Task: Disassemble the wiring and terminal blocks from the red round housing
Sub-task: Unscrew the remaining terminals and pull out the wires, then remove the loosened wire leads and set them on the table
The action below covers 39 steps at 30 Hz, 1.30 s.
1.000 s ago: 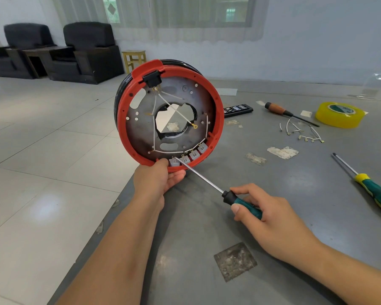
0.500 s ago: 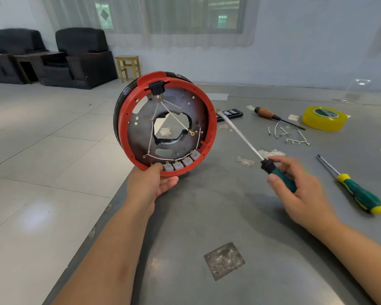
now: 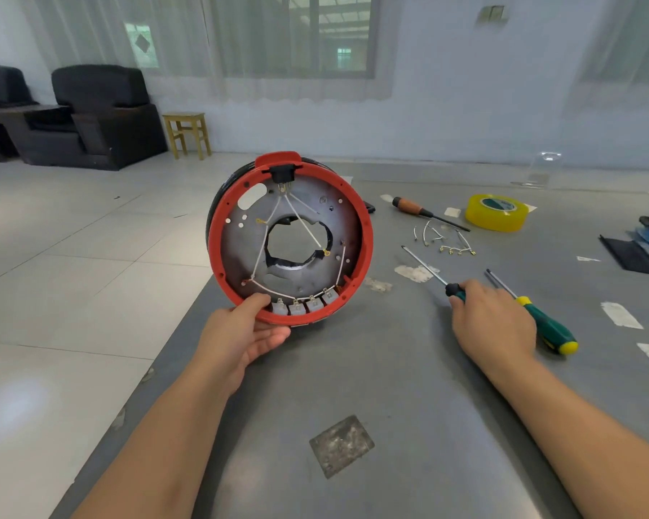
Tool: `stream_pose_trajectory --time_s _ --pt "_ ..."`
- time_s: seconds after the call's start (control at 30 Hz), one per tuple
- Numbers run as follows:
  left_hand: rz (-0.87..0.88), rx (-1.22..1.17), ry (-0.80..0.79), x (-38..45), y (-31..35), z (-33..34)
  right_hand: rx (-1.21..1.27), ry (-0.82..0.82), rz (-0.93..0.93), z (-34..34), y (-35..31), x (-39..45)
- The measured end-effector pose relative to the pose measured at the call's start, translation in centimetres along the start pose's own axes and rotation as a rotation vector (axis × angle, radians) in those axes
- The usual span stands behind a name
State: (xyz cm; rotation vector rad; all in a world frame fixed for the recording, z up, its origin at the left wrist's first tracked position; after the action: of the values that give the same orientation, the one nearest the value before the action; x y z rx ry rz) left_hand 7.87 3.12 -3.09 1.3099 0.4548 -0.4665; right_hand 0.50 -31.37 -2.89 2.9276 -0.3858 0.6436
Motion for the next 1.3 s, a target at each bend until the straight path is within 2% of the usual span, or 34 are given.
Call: stream_pose_trajectory --time_s 0.3,0.4,0.47,0.5,0.57,0.67,0.73,0.83,0.97,1.07,1.17,1.3 --pt "-0.057 -0.071 -0.120 -1.0 -0.6 1.4 -0.143 -0.092 -0.035 0.3 0.0 0.0" --pt "-0.071 -0.082 -0.144 -1.3 -0.6 1.6 -0.093 0.070 -0.101 -0.5 -1.0 -0.3" --pt "-0.082 -0.080 -0.151 -1.4 -0.6 1.7 0.131 0.217 -0.214 -0.9 -2.5 -0.6" --pt "-0.086 -0.078 -0.153 -1.5 -0.6 1.8 0.310 0.233 -0.241 -1.1 -3.6 -0.7" --pt "-0.093 -0.071 -0.162 -1.8 -0.7 2.0 0.758 0.144 -0.176 -1.0 -6.0 -0.9" --pt "-0.090 -0.025 -0.166 -2.1 -0.8 2.3 1.377 -0.081 -0.021 -0.4 -9.8 -0.6" --pt "-0.068 0.052 -0.152 -2.1 -0.8 2.5 1.608 -0.124 0.014 0.6 -11.1 0.2" --pt "-0.044 0.170 -0.146 -2.4 -0.6 2.4 1.768 -0.063 0.042 1.1 -12.1 1.4" --pt "-0.011 0.376 -0.136 -2.9 0.0 2.2 1.799 0.053 0.159 1.6 -12.3 2.7" --pt "0.240 0.529 0.127 -3.0 1.4 1.1 1.701 0.115 0.258 1.8 -11.9 3.4" --pt "0.445 0.389 0.280 -2.7 2.3 -0.4 1.488 0.170 0.310 1.4 -10.4 3.7" --pt "0.524 0.163 0.247 -2.1 2.7 -1.5 1.403 -0.022 0.157 0.5 -9.0 4.4"
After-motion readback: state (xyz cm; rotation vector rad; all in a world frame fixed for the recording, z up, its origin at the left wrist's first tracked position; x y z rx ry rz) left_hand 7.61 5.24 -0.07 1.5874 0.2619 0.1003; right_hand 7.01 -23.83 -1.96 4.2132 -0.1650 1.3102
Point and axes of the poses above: each hand's wrist, its own x-axis towards the middle knuckle, its own z-axis out of the palm, y = z × x, the point moved 2 cm from there along x, towards the middle knuckle, and after that the axes turned 15 degrees about -z, right-handed, at the moved point
